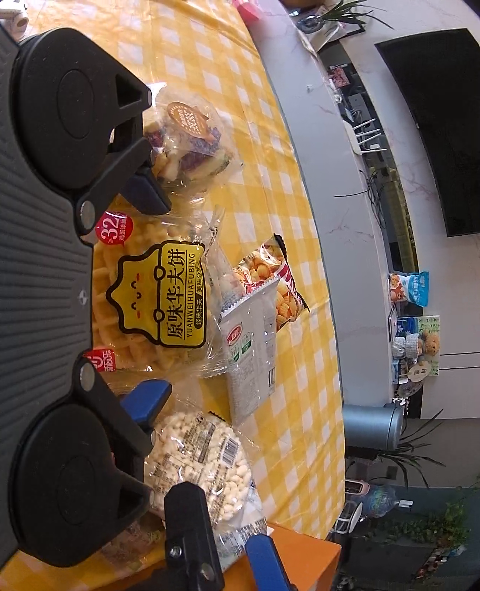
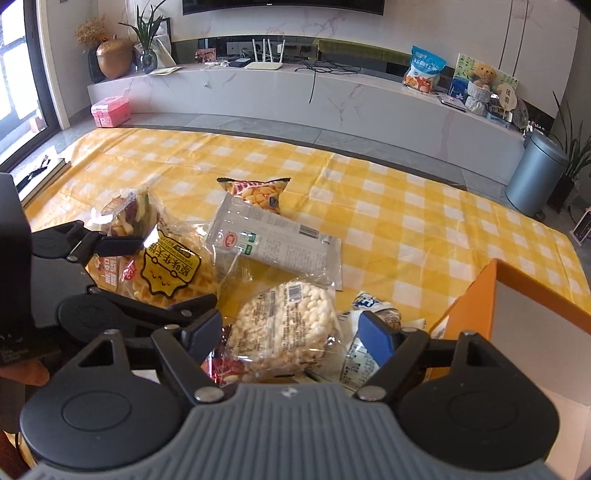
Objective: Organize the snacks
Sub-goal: 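Grasp the yellow waffle pack with the left tool while the right tool grasps the round cracker pack, then carry both packs over the orange box with both tools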
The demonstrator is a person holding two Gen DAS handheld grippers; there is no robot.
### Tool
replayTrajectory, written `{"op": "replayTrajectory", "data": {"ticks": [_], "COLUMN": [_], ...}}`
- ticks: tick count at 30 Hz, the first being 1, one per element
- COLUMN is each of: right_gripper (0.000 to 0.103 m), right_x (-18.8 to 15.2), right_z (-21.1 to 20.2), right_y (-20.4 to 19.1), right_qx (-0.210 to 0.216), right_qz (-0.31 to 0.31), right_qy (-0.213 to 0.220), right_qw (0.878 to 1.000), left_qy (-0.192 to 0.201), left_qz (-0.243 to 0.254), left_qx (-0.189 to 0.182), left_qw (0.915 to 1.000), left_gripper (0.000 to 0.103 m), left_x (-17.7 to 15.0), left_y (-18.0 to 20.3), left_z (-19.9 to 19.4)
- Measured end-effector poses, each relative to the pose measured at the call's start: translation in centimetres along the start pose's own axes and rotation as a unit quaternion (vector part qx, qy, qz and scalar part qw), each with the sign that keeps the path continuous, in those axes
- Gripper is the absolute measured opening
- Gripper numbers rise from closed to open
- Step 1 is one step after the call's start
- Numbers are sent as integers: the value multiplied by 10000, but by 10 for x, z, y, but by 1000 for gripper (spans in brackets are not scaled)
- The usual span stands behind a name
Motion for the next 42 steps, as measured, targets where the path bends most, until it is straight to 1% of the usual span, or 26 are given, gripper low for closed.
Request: {"op": "replayTrajectory", "data": {"ticks": [1, 4, 5, 6, 9, 10, 13, 16, 19, 21, 23, 28, 31, 35, 38, 40, 42], "right_gripper": [79, 80, 81, 84, 86, 86, 87, 87, 87, 92, 94, 94, 94, 94, 93, 79, 78], "right_x": [-1, -3, -3, -3, -2, -2, -4, -5, -7, -8, -8, -7, -6, -3, -6, -9, -10], "right_z": [0, 2, 3, 3, 4, 4, 6, 8, 11, 14, 18, 35, 41, 46, 53, 53, 52], "right_y": [1, 0, 0, -1, -3, -4, -4, -7, -13, -17, -20, -22, -23, -19, -17, -21, -22], "right_qx": [9, 2, -15, -38, -122, -123, -166, -205, -278, -306, -335, -597, -720, -766, -772, -718, -656], "right_qz": [34, 36, 11, -22, -128, -146, -213, -346, -576, -736, -921, -1344, -1572, -1574, -1590, -1717, -1665], "right_qy": [-32, -109, -124, -133, -141, -154, -239, -327, -419, -495, -592, -957, -1042, -1130, -1271, -1296, -1316], "right_qw": [10000, 9999, 9999, 9999, 9997, 9997, 9993, 9987, 9971, 9956, 9934, 9845, 9794, 9781, 9760, 9739, 9750], "left_qy": [-16, -68, -84, -90, -119, -104, -36, 42, 202, 247, 236, 209, 186, 179, 166, 161, 143], "left_qz": [-3, -82, -104, -120, -164, -177, -245, -427, -649, -840, -984, -1083, -1159, -1172, -1193, -1212, -1219], "left_qx": [44, 3, -33, -64, -244, -282, -287, -307, -348, -461, -524, -520, -572, -621, -649, -655, -653], "left_qw": [10000, 9999, 9999, 9999, 9995, 9994, 9993, 9986, 9971, 9951, 9935, 9925, 9914, 9910, 9906, 9903, 9903], "left_gripper": [103, 103, 103, 103, 103, 102, 91, 87, 87, 87, 87, 87, 87, 87, 87, 87, 87], "left_x": [0, -1, -1, -2, -1, 0, -1, 0, 4, 6, 6, 5, 2, 2, 1, 1, 0], "left_y": [0, -2, -3, -4, -6, -7, -12, -16, -23, -27, -31, -35, -33, -29, -29, -29, -28], "left_z": [2, 4, 5, 5, 4, 3, -3, -12, -28, -38, -44, -47, -48, -48, -48, -48, -48]}}
Point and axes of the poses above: each gripper's, at about its wrist camera, not at the fingertips, and z roughly the way its jaws point, y to its right, x to its top, the point moved 7 cm from there along z, roughly the way its jaws point, and after that the axes turned 8 degrees about x, right-handed, at the moved point
